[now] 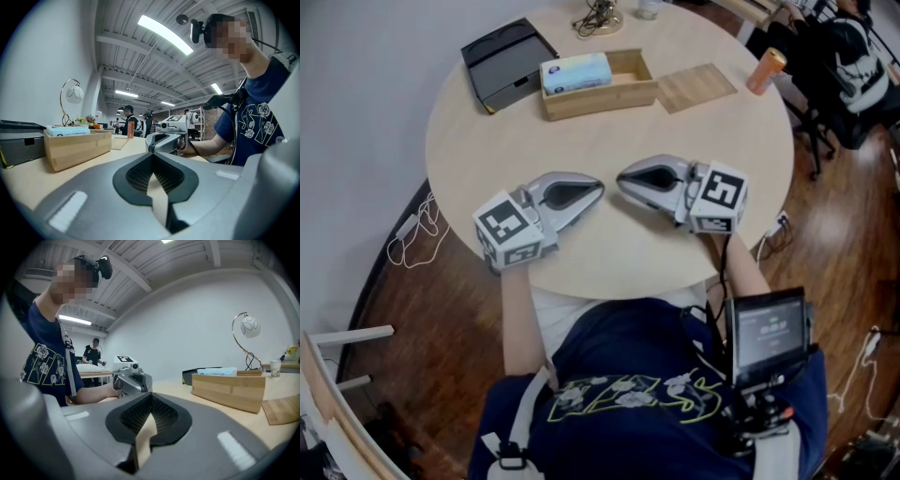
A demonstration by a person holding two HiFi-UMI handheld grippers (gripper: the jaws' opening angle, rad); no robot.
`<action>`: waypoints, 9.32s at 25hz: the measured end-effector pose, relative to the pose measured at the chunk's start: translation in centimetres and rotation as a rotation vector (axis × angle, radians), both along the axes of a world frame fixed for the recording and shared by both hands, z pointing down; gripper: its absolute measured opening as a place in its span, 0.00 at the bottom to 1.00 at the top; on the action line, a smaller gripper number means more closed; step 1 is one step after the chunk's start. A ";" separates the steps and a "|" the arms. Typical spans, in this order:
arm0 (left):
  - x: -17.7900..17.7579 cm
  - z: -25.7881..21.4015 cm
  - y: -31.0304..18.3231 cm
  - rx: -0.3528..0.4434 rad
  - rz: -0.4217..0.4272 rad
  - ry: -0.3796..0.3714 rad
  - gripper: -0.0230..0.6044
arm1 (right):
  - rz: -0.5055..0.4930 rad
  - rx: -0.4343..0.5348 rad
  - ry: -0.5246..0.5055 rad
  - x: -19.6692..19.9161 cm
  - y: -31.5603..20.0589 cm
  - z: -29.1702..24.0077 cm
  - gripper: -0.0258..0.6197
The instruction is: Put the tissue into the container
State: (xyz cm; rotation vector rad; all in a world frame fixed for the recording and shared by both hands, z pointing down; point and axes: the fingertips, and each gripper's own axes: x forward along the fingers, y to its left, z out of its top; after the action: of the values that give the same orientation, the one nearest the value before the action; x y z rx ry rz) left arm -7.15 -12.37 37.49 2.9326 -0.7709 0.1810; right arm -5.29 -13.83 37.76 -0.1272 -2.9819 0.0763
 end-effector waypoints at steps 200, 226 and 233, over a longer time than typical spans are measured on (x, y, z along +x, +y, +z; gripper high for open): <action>0.2 -0.1 -0.8 0.000 -0.018 -0.002 0.04 | 0.059 0.002 0.009 -0.9 -1.2 -0.2 0.04; 0.1 -0.2 -0.9 0.000 -0.032 -0.002 0.04 | 0.058 -0.001 0.007 -0.8 -1.2 -0.2 0.04; 0.1 -0.1 -0.9 -0.001 -0.034 -0.002 0.04 | 0.059 0.000 0.007 -0.8 -1.2 -0.2 0.04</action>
State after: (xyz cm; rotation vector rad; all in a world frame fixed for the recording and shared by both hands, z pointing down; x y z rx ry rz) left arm -7.08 -13.23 37.35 2.9162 -0.8207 0.1808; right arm -6.07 -15.01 37.57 -0.0396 -2.9785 0.0837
